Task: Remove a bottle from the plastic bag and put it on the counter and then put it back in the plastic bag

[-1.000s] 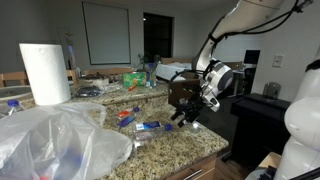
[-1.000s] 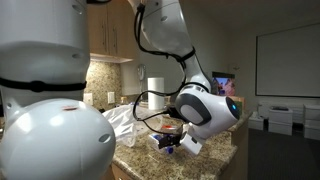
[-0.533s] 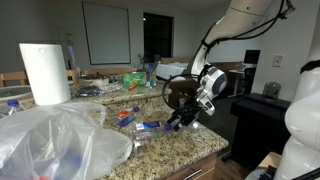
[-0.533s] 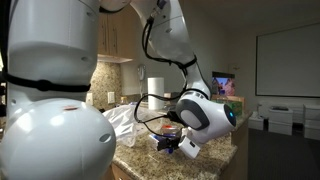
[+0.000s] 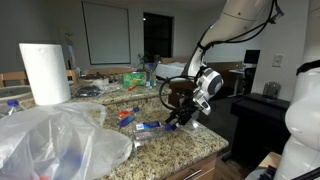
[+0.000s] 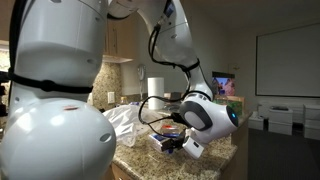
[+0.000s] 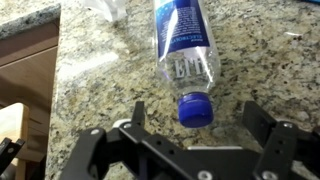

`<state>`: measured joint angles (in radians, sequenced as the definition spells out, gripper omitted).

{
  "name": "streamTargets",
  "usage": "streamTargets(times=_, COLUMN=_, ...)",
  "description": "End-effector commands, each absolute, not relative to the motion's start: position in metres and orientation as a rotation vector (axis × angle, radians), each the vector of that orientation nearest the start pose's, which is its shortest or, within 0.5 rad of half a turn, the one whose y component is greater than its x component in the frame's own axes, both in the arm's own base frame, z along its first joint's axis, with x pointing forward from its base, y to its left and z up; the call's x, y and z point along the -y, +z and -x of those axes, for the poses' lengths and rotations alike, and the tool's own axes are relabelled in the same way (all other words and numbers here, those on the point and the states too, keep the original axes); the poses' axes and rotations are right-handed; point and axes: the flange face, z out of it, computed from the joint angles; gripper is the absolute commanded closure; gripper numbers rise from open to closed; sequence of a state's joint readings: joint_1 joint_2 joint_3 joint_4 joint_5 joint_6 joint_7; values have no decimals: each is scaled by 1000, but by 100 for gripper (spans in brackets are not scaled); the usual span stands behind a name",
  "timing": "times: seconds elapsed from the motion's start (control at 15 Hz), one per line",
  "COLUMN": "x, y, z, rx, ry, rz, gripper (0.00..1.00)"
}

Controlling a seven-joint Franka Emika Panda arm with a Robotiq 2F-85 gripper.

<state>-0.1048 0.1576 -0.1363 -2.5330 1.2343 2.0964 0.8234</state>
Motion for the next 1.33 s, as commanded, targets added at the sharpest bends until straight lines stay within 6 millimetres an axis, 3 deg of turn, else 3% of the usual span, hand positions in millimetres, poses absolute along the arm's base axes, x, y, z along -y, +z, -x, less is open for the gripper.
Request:
streamTargets(times=0.0, x=52, y=191, z=-422, rx=-1999, ry=857, rz=1233, gripper=1)
streamTargets(times=0.13, x=48, y=192, z=-424, rx=-1996, ry=868, rz=1236, gripper=26)
streamTargets(times=0.2, x=47, y=189, z=-425, rx=-1998, ry=874, rz=1239, gripper=27)
streamTargets(times=0.53, x=51, y=180, z=-425, rx=-2019, ry=878, rz=1237, gripper=62)
streamTargets(times=0.87, x=61, y=193, z=-428, rx=-2016, ry=833, rz=1256, gripper=91)
streamTargets(times=1.27, x=60, y=208, z=-436, rx=-1976, ry=803, rz=1301, gripper=91)
